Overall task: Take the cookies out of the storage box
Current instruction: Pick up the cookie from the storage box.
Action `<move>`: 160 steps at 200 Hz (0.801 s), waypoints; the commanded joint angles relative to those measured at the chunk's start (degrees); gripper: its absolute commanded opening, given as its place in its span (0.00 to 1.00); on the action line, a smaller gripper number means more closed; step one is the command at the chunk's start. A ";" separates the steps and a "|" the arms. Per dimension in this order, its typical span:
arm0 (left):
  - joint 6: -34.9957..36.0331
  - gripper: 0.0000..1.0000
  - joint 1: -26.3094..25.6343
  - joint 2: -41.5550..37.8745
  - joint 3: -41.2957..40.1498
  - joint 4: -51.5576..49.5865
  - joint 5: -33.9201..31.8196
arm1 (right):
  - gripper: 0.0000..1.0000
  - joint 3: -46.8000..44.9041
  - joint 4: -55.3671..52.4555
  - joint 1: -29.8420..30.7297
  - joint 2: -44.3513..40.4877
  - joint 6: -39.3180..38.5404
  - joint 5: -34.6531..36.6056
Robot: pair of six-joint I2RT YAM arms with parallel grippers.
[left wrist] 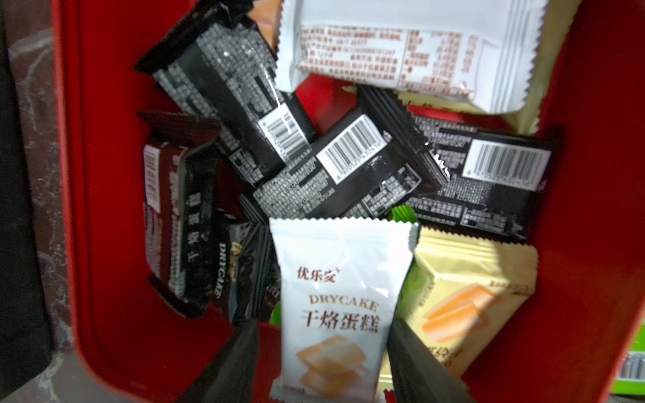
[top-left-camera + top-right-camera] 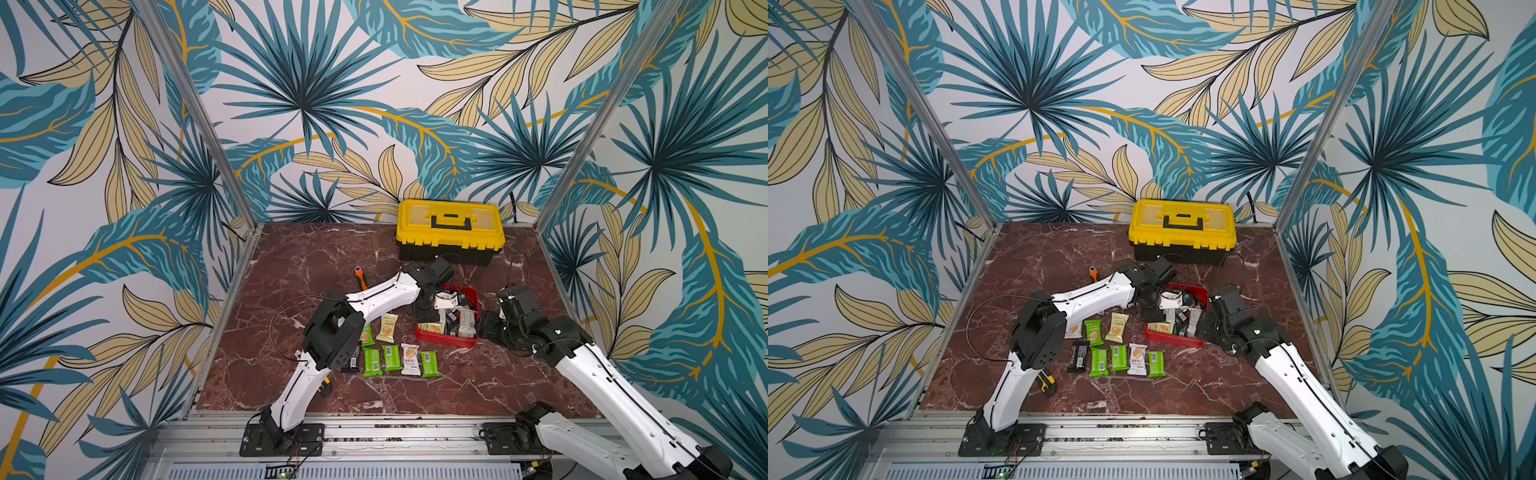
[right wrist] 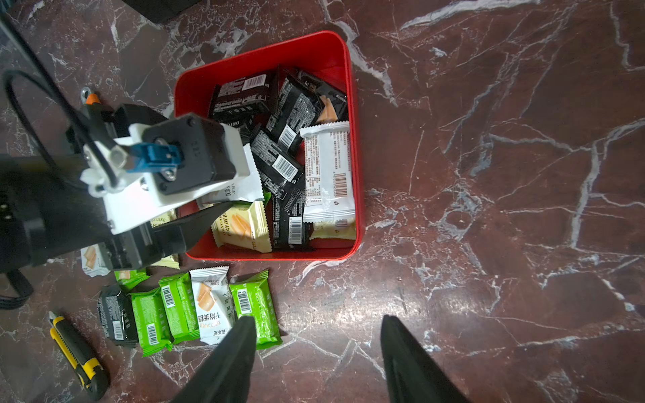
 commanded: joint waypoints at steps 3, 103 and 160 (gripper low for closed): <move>0.03 0.63 -0.16 1.27 3.14 -1.02 0.55 | 0.62 -1.10 -1.52 -0.23 -0.80 -0.19 -0.41; 0.34 0.52 -0.14 4.71 6.95 -6.46 1.72 | 0.62 -0.90 -1.57 -0.22 -1.23 -0.12 -0.24; -0.54 0.45 -0.21 2.28 7.16 -5.84 1.75 | 0.62 -0.90 -1.53 -0.26 -1.24 0.04 -0.20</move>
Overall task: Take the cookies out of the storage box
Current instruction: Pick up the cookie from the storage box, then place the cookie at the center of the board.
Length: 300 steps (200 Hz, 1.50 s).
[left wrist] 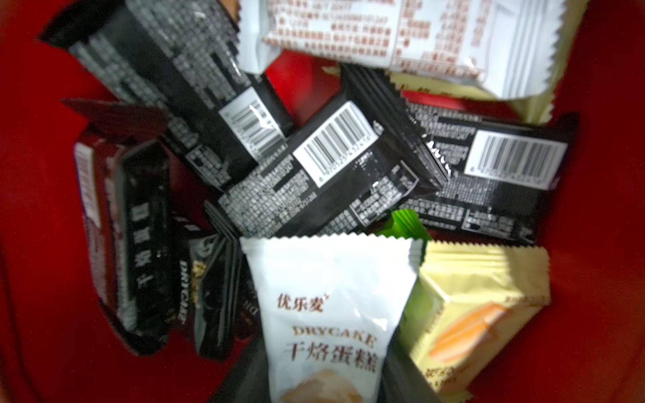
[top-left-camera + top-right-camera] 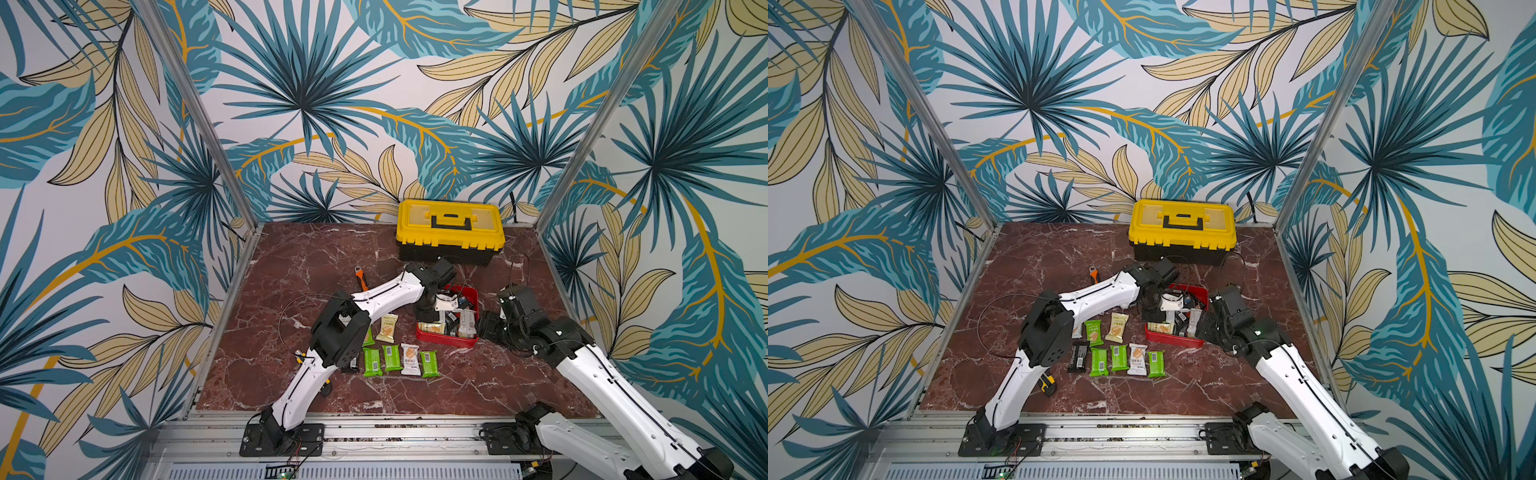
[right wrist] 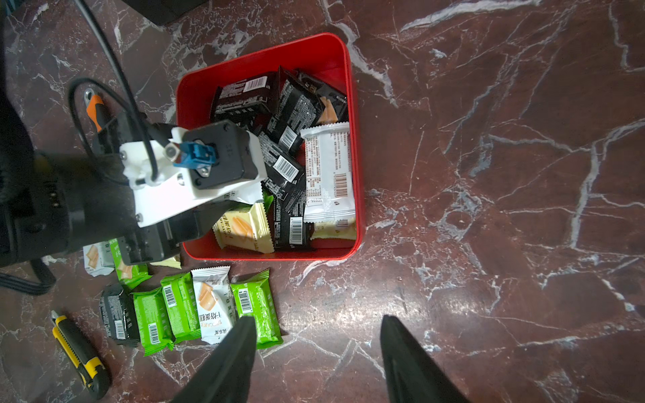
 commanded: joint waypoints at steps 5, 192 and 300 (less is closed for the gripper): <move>-0.75 0.45 -0.20 -1.83 2.53 -0.85 1.01 | 0.62 -0.90 -1.51 -0.24 -0.84 0.04 -0.24; -33.43 0.37 1.75 -36.74 -33.10 15.79 -3.10 | 0.62 -0.20 -1.25 -0.25 0.11 -0.65 -0.10; -67.65 0.29 1.30 -38.34 -44.20 18.90 -4.71 | 0.62 -1.33 -0.33 -0.30 -0.82 0.28 -0.69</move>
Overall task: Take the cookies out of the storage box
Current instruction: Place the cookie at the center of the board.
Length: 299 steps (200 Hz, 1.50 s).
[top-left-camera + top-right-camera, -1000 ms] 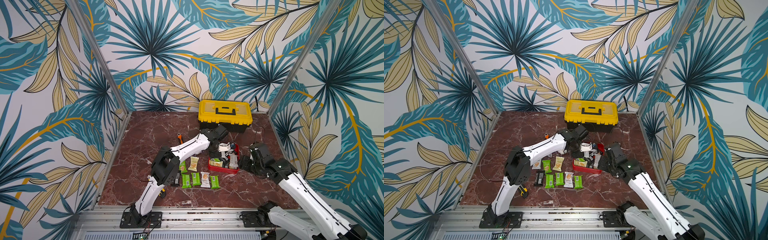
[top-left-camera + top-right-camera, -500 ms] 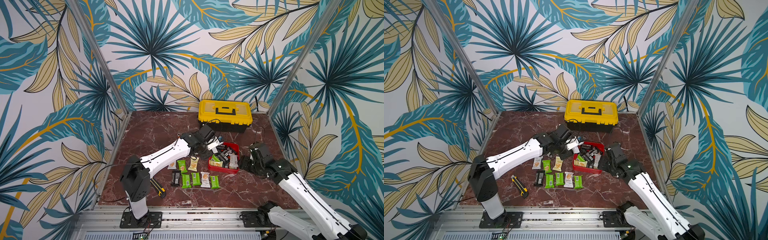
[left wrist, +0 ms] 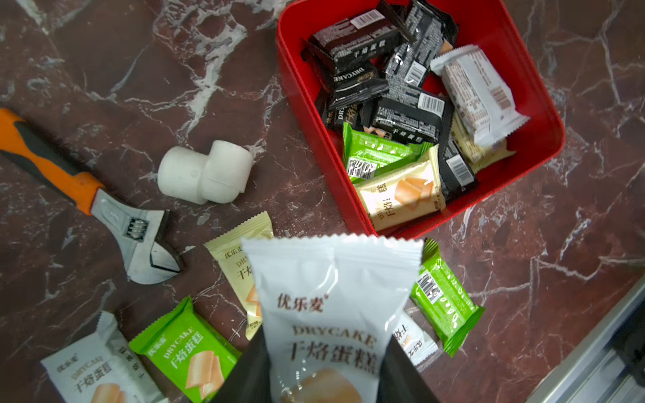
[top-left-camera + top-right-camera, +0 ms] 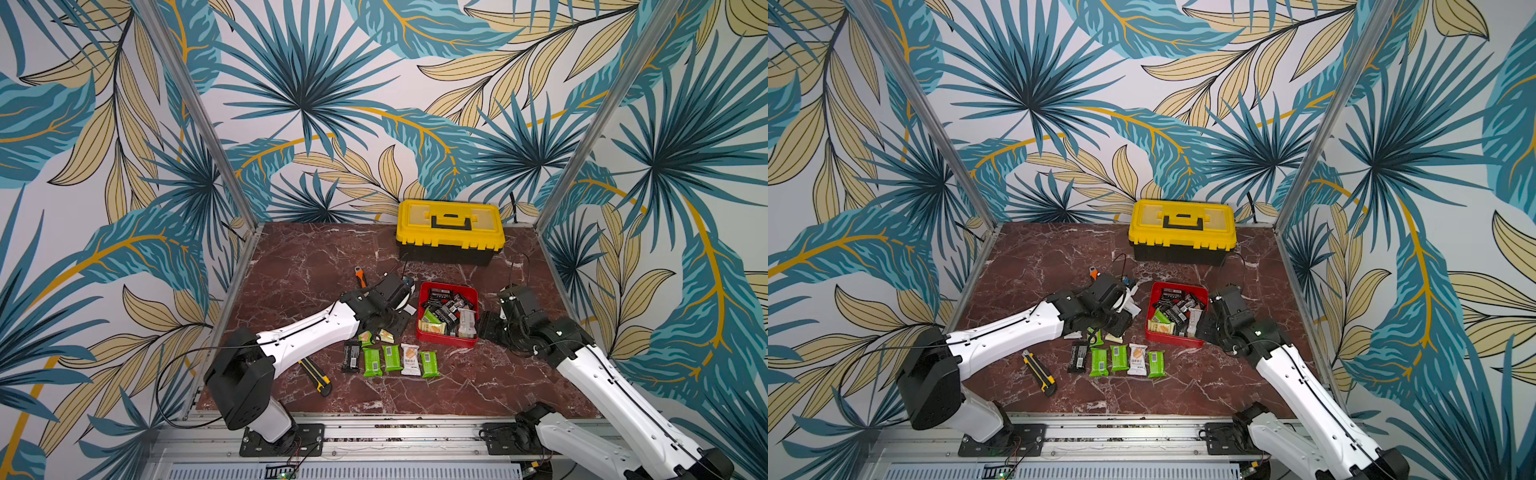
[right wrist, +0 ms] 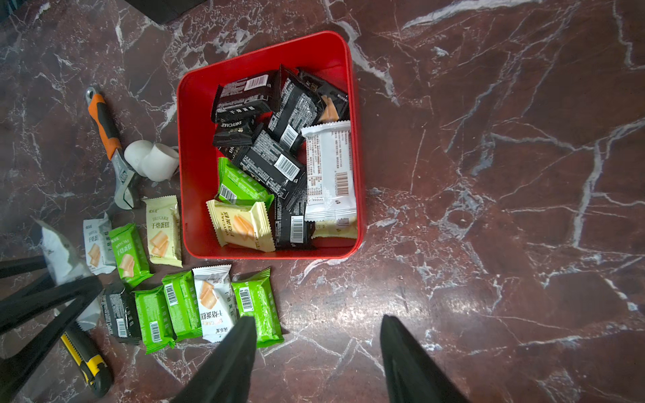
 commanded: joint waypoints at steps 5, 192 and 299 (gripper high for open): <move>-9.91 0.29 -0.24 5.04 4.04 -3.57 0.08 | 0.62 -1.27 -0.31 -0.27 -0.73 0.20 -0.33; -19.71 0.55 -1.08 16.44 5.85 4.68 -1.36 | 0.61 -1.37 -0.38 -0.28 -1.00 -0.03 -0.94; -21.51 0.58 -0.98 -5.04 -10.74 32.20 -4.13 | 0.62 8.85 0.90 0.74 16.28 -16.91 -9.01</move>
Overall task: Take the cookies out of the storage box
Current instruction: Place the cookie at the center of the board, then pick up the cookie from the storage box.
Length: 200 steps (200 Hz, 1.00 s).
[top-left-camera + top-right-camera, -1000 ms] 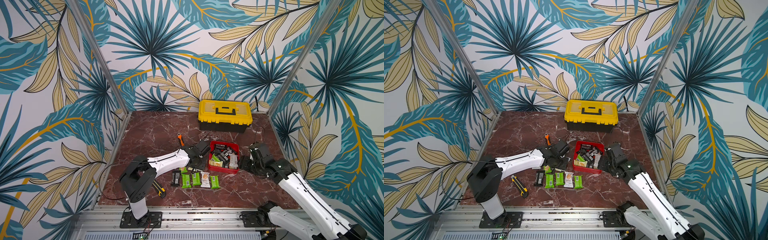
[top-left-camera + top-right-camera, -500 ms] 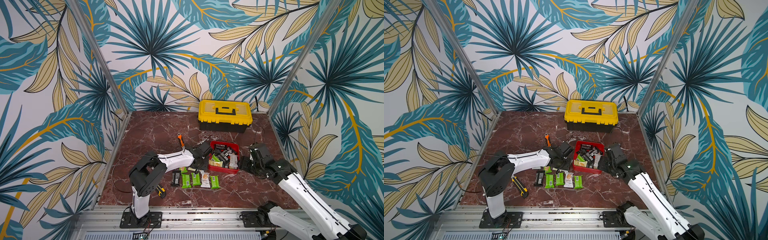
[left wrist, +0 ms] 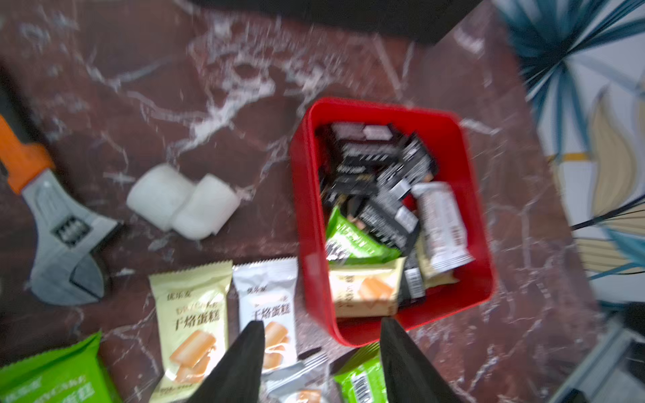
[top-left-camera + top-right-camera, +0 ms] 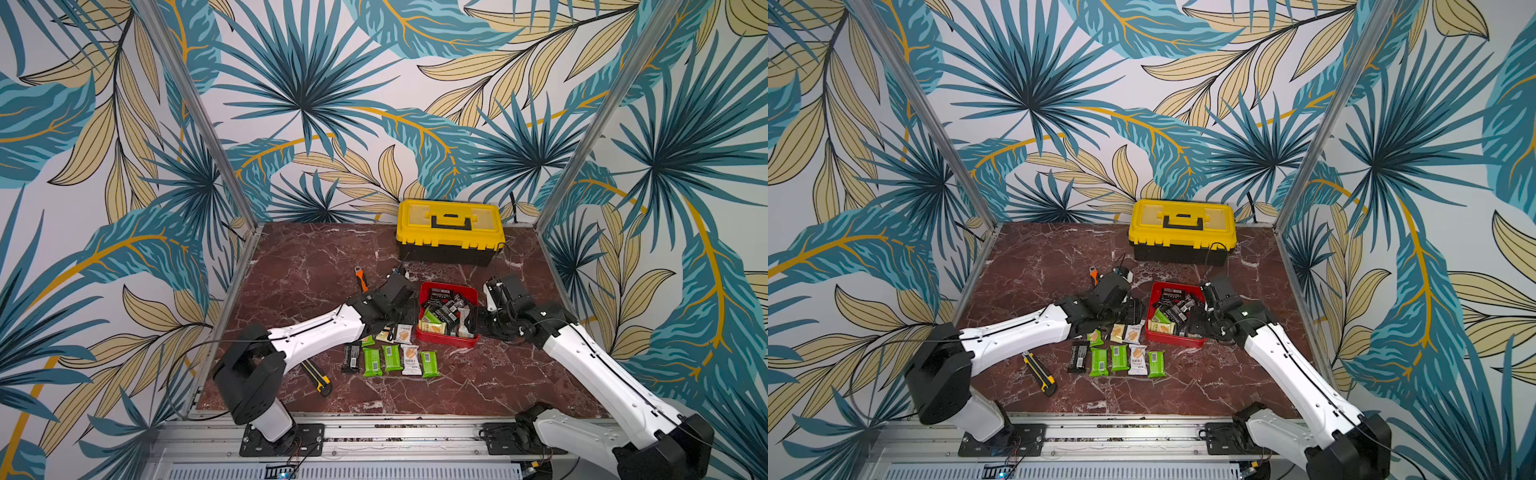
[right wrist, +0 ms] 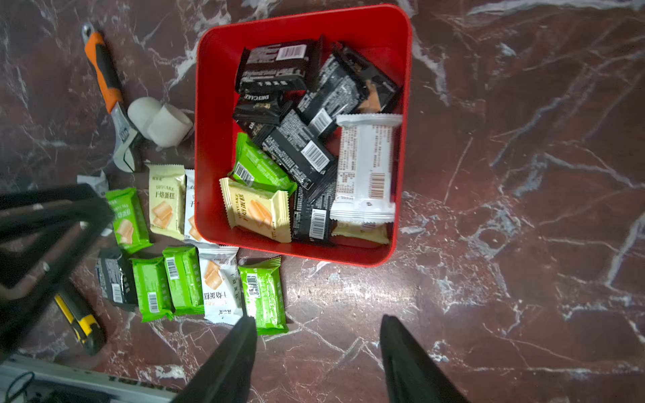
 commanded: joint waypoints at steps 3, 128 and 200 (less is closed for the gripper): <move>-0.57 0.58 0.09 -4.53 -7.19 15.07 -0.75 | 0.62 3.43 0.54 0.62 6.13 -8.49 -3.04; -8.15 0.58 3.01 -19.45 -29.75 38.21 -13.17 | 0.66 16.97 1.99 0.96 35.13 -26.30 1.97; -9.56 0.58 3.80 -21.69 -31.83 37.29 -13.46 | 0.66 19.71 3.03 0.96 41.89 -26.54 4.60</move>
